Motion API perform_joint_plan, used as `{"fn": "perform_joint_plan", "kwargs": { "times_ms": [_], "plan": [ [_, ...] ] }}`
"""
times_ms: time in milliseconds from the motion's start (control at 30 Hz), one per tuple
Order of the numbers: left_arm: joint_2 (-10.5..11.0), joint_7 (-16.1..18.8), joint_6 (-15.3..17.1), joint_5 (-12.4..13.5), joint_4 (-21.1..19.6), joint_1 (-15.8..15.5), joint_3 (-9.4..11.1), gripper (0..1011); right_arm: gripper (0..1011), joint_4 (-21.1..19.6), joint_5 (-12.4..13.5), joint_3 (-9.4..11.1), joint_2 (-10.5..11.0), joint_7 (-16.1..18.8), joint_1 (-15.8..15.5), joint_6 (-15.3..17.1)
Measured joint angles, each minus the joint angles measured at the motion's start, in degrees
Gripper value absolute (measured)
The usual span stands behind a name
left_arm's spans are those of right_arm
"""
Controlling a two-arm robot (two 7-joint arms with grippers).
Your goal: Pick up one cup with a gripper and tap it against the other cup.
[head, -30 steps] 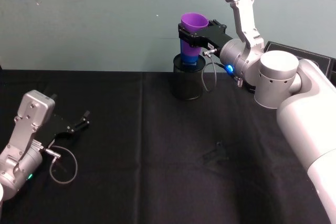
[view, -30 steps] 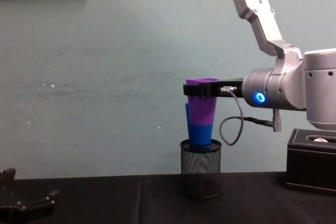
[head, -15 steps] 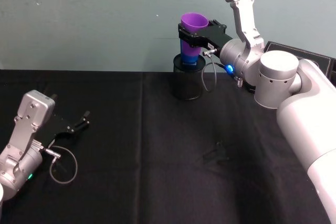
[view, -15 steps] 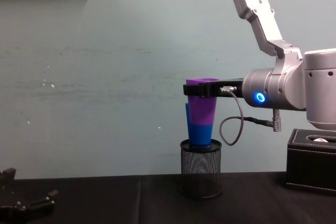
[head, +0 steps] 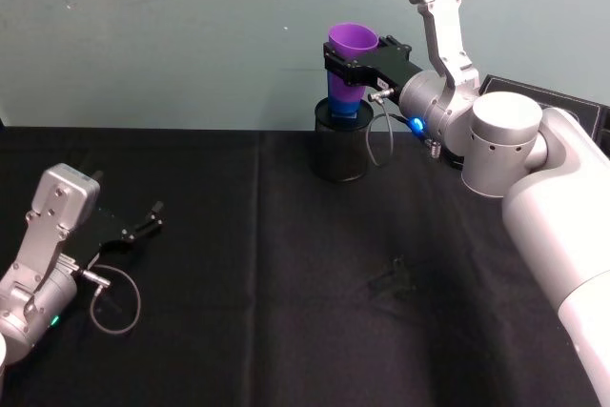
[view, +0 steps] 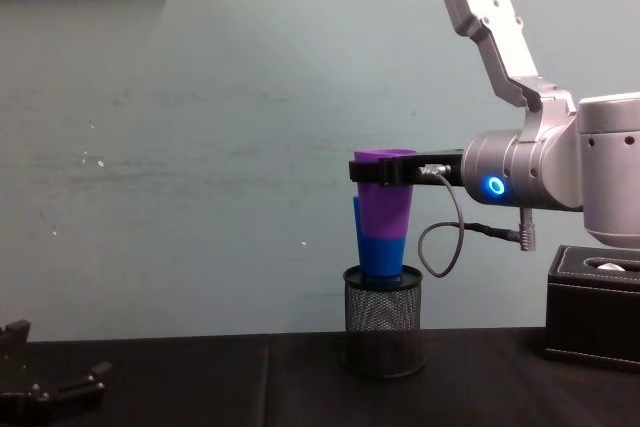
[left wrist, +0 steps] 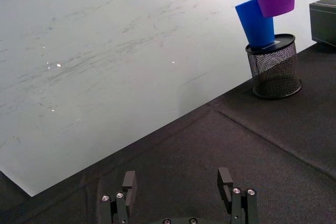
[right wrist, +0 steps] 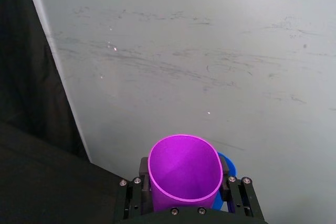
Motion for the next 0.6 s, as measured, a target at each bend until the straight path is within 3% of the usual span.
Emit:
{"fn": "perform_joint_plan", "kwargs": {
  "times_ms": [600],
  "plan": [
    [0.00,0.00,0.00,0.00,0.00,0.00,0.00,1011,731,0.00,0.00,0.00,0.00,0.00,0.00,0.00]
  ]
}}
